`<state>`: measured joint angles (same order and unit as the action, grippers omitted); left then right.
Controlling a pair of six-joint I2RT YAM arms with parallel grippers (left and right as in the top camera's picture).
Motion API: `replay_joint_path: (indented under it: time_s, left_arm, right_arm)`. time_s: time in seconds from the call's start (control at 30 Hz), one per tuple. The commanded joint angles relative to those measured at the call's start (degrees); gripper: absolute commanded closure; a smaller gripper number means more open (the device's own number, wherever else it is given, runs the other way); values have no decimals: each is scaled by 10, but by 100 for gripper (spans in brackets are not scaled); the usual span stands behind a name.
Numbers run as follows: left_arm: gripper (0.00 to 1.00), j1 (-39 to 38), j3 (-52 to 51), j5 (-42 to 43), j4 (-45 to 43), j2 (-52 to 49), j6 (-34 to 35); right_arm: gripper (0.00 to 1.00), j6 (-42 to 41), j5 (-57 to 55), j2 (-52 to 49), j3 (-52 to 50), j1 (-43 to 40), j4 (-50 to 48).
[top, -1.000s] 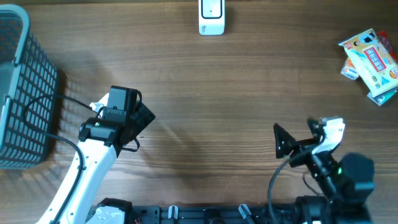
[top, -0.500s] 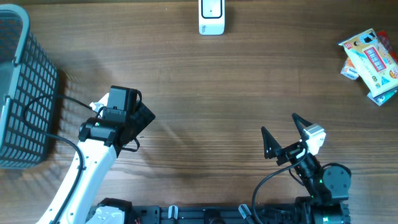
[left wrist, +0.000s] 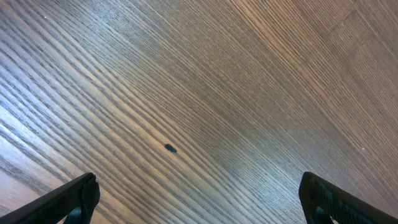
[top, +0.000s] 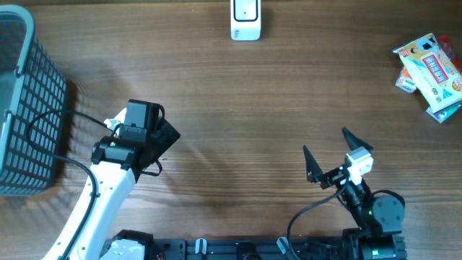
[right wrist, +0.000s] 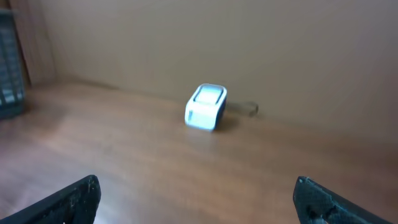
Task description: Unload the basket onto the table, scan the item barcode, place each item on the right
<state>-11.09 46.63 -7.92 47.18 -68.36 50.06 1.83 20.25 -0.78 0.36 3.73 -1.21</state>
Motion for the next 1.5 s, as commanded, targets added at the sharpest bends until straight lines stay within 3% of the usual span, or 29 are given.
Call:
replay_joint_path:
  time_s: [0.0,1.13,1.3,1.47]
  left_arm:
    - [0,4,5,-11,0,0,-2]
    - [0,4,5,-12,5,1,-2]
    - [0,3,-6,-14,3,58,-5]
    - [0,3,-96,-5,-44,179,-96]
  right_arm:
    - [0,3,-10,6,-1,3,-3]
    - [0,3,-10,6,-1,3,-3]
    - [0,3,-10,6,-1,3,-3]
    - [0,3,-10,6,-1,3,-3]
